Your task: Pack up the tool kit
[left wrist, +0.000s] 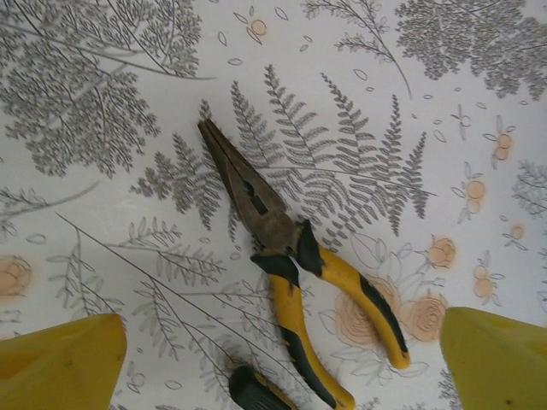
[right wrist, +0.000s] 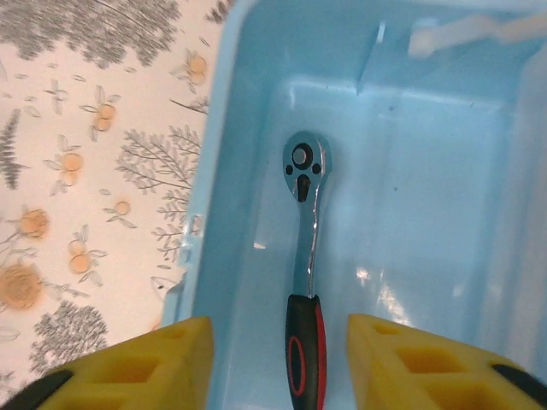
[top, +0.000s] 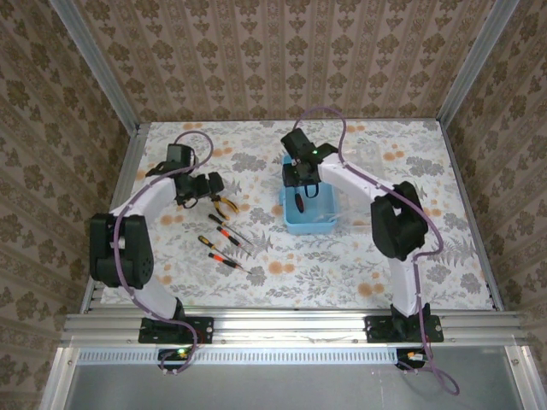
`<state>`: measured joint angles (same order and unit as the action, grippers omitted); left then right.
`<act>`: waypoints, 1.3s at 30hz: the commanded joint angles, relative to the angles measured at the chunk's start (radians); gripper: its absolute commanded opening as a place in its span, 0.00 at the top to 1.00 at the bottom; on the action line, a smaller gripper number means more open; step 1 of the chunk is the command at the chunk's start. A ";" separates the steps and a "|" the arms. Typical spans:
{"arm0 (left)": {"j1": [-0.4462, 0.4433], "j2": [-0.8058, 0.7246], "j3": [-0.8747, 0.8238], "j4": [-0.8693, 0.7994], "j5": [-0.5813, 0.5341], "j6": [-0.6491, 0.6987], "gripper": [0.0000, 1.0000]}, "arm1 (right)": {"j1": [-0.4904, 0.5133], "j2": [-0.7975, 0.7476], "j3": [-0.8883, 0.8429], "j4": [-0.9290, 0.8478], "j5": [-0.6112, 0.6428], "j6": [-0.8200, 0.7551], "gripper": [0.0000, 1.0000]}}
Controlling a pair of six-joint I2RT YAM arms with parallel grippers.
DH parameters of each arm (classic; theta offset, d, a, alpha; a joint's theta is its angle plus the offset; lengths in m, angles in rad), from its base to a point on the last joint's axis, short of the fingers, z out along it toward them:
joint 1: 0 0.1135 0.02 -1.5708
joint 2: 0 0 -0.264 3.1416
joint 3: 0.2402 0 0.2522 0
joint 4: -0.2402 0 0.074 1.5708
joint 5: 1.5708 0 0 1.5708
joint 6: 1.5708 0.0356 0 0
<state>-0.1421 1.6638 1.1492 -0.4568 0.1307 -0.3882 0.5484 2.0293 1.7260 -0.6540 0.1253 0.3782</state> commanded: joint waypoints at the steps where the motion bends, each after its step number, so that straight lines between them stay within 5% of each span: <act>1: 0.004 0.054 0.062 -0.055 -0.058 0.038 0.14 | 0.005 -0.091 -0.021 -0.013 0.027 -0.042 0.42; 4: -0.023 0.104 0.108 -0.087 -0.163 0.050 0.20 | 0.011 -0.130 -0.032 -0.016 0.007 -0.089 0.22; 5: -0.033 0.119 0.120 -0.091 -0.185 0.052 0.21 | 0.014 -0.138 -0.035 -0.014 -0.007 -0.109 0.02; 6: -0.039 0.139 0.133 -0.093 -0.195 0.054 0.21 | 0.017 -0.148 -0.039 -0.012 -0.020 -0.126 0.00; 22: -0.073 0.351 0.255 -0.127 -0.224 0.014 0.30 | 0.021 -0.197 -0.092 0.008 -0.052 -0.202 0.00; 39: -0.128 0.461 0.345 -0.122 -0.169 -0.026 0.59 | 0.002 -0.234 -0.130 0.015 -0.050 -0.220 0.00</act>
<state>-0.2501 2.0762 1.4754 -0.5858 -0.0902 -0.3946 0.5583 1.8385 1.6085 -0.6445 0.0784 0.1772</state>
